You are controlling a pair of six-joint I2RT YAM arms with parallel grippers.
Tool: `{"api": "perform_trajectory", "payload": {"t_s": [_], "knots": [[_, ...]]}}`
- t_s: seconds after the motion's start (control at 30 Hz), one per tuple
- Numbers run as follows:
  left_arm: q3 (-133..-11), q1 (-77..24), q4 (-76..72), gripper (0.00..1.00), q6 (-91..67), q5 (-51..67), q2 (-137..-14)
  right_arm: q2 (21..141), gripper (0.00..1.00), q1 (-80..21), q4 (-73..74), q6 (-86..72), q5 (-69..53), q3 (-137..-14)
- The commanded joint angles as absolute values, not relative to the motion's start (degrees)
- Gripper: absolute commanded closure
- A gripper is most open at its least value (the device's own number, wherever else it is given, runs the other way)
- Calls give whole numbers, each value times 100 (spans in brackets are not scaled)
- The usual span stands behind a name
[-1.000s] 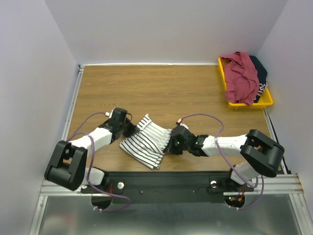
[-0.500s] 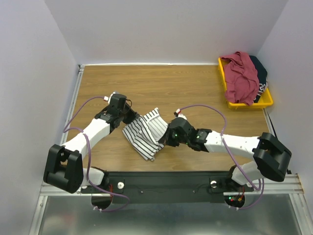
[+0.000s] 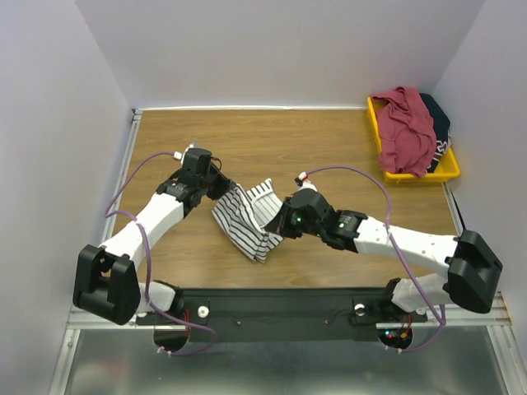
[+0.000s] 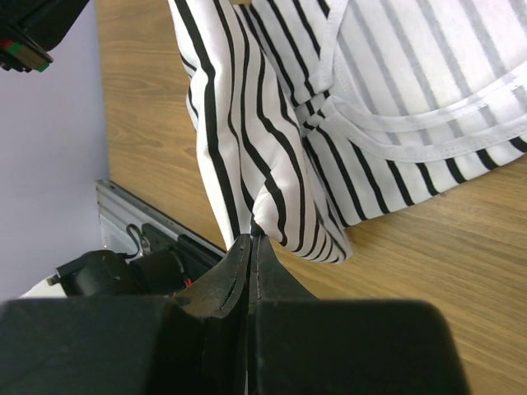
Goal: Fold and stack the tank tops
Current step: Fold the tank top
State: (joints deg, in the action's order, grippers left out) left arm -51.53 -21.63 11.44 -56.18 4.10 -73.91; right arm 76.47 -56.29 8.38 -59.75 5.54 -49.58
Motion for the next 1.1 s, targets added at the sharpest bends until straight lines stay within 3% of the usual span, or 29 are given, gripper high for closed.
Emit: {"api": "perform_trajectory", "payload": {"t_s": [0.0,0.7,1.07], "knots": [[-5545,-2127,1160,100,-5520,448,-7374,7410,100,-5651,923,-5924,747,-5159],[-6196,-2399,870,100,-5651,580,-8297,6970,100,-5608,949,-6284,1424,-4421],[-6635,-2540,861,100,-5704,527,-8718,6733,99,-5054,1002,-6029,1301,-4316]]}}
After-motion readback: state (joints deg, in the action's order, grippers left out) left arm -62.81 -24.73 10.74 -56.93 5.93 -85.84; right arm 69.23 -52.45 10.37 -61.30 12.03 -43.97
